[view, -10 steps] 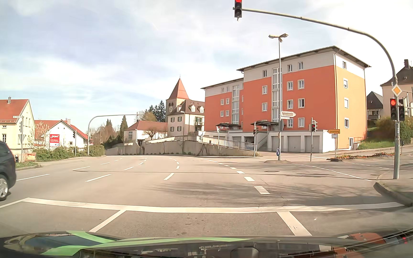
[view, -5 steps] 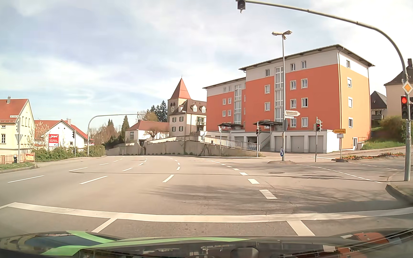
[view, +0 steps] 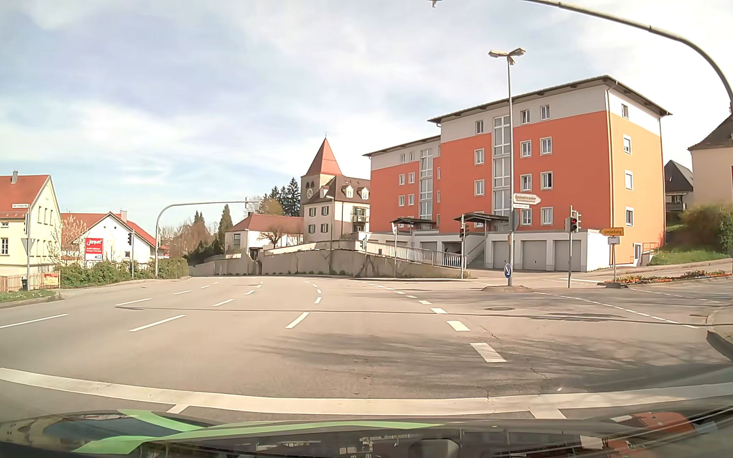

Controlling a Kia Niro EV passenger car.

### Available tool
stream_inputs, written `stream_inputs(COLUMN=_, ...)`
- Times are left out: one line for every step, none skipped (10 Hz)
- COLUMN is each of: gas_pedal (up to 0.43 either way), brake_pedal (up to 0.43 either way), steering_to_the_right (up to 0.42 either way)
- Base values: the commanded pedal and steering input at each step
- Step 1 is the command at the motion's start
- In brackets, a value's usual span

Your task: Follow the waypoints while adhering to traffic rules and regulations

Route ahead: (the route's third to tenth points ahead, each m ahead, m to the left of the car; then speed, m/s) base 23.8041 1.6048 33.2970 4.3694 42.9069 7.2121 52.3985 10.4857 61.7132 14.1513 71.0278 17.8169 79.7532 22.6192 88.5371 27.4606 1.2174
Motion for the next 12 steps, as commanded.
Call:
stream_inputs(gas_pedal=0.000, brake_pedal=0.165, steering_to_the_right=-0.047)
stream_inputs(gas_pedal=0.000, brake_pedal=0.165, steering_to_the_right=-0.047)
stream_inputs(gas_pedal=0.000, brake_pedal=0.171, steering_to_the_right=-0.047)
stream_inputs(gas_pedal=0.000, brake_pedal=0.171, steering_to_the_right=-0.047)
stream_inputs(gas_pedal=0.000, brake_pedal=0.171, steering_to_the_right=-0.047)
stream_inputs(gas_pedal=0.000, brake_pedal=0.165, steering_to_the_right=-0.047)
stream_inputs(gas_pedal=0.000, brake_pedal=0.159, steering_to_the_right=-0.047)
stream_inputs(gas_pedal=0.000, brake_pedal=0.159, steering_to_the_right=-0.047)
stream_inputs(gas_pedal=0.000, brake_pedal=0.159, steering_to_the_right=-0.047)
stream_inputs(gas_pedal=0.000, brake_pedal=0.159, steering_to_the_right=-0.047)
stream_inputs(gas_pedal=0.000, brake_pedal=0.159, steering_to_the_right=-0.047)
stream_inputs(gas_pedal=0.000, brake_pedal=0.159, steering_to_the_right=-0.047)
